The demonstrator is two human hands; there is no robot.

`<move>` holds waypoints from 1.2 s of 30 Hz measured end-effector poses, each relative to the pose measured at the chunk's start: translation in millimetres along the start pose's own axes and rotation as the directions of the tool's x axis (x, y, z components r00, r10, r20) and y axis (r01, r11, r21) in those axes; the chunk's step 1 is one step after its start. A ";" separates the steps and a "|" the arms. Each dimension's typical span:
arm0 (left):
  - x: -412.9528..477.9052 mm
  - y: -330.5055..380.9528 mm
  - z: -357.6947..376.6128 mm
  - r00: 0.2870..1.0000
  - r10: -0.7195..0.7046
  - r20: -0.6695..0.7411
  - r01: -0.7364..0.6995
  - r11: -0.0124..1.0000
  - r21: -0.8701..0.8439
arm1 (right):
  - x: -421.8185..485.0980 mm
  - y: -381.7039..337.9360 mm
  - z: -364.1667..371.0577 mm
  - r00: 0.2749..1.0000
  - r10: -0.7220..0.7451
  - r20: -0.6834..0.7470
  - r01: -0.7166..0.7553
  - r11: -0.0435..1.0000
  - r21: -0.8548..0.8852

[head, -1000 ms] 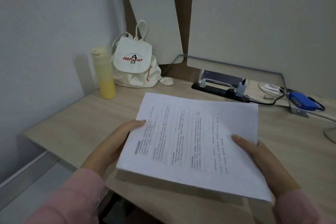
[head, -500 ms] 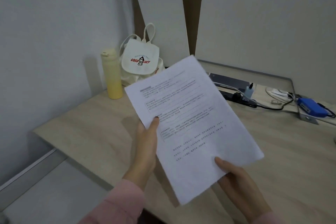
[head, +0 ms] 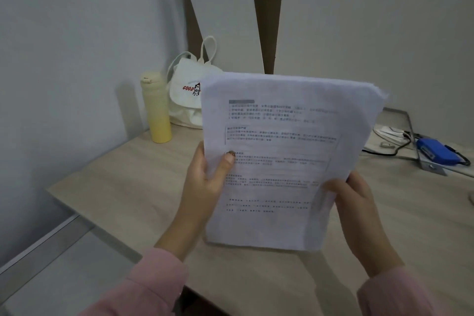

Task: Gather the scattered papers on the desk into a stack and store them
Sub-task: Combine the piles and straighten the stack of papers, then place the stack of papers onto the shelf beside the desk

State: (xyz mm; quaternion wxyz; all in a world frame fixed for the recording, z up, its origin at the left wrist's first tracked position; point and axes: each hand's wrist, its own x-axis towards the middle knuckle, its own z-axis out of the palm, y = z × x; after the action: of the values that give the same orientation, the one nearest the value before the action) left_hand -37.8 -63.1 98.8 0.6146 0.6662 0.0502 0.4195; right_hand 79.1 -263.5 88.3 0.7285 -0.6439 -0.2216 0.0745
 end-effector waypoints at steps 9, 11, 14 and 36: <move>-18.4 -26.2 -2.7 0.992 -0.122 0.041 0.120 0.992 0.047 | -14.5 20.5 7.6 0.991 0.118 -0.059 -0.118 0.993 0.004; -16.7 -23.3 -9.3 0.991 -0.129 0.035 0.126 0.988 0.088 | -14.5 18.4 8.4 0.991 0.134 -0.032 -0.134 0.991 -0.024; -14.3 -15.5 -26.9 0.989 -0.146 0.006 0.144 0.982 0.123 | -14.7 17.9 15.3 0.978 0.192 0.076 -0.187 0.980 -0.067; -128.1 41.8 -290.0 0.665 -0.588 -0.461 0.745 0.476 0.467 | -143.7 81.3 226.8 0.348 0.609 0.713 -0.749 0.638 -0.179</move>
State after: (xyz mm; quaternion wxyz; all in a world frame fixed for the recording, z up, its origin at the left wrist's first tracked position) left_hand -318.9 77.5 40.0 0.4618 0.6994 0.5152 0.1794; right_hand -129.5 -101.8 -6.9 0.5343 -0.5232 -0.1915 0.6357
